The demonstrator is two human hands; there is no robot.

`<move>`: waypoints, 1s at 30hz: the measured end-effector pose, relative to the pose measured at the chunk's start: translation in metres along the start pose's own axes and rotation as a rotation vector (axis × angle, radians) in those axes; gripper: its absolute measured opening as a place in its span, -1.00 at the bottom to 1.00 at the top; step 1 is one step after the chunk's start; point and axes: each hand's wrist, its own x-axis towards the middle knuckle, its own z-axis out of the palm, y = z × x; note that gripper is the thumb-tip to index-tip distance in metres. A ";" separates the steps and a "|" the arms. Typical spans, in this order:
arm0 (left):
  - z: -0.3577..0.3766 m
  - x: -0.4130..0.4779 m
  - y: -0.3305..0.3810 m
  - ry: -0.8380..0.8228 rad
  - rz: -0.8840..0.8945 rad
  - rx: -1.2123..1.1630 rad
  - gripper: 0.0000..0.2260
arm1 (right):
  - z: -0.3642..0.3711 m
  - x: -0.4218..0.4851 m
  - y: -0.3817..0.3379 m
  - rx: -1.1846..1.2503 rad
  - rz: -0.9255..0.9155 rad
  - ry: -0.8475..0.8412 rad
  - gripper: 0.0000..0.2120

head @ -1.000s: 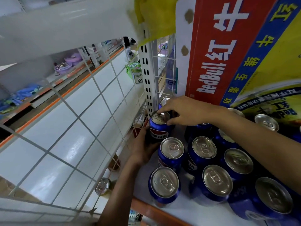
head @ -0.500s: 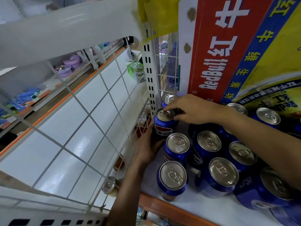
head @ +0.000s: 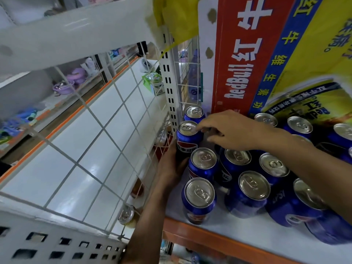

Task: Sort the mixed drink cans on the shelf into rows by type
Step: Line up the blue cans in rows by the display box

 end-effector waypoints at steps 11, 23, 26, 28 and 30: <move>0.005 -0.033 -0.020 0.086 -0.085 -0.067 -0.34 | 0.015 -0.012 -0.024 -0.120 -0.107 -0.271 -0.38; -0.008 -0.050 0.007 0.265 0.021 -0.298 -0.74 | 0.012 0.008 -0.038 0.027 -0.047 -0.026 -0.55; -0.013 -0.056 -0.001 0.195 0.007 -0.216 -0.71 | 0.018 0.010 -0.038 0.052 -0.046 -0.049 -0.53; -0.016 -0.061 -0.004 0.126 -0.047 -0.154 -0.62 | 0.022 0.011 -0.037 0.049 -0.070 -0.079 -0.50; -0.017 -0.063 -0.003 0.036 -0.051 -0.134 -0.45 | 0.026 0.012 -0.037 0.036 -0.099 -0.106 -0.47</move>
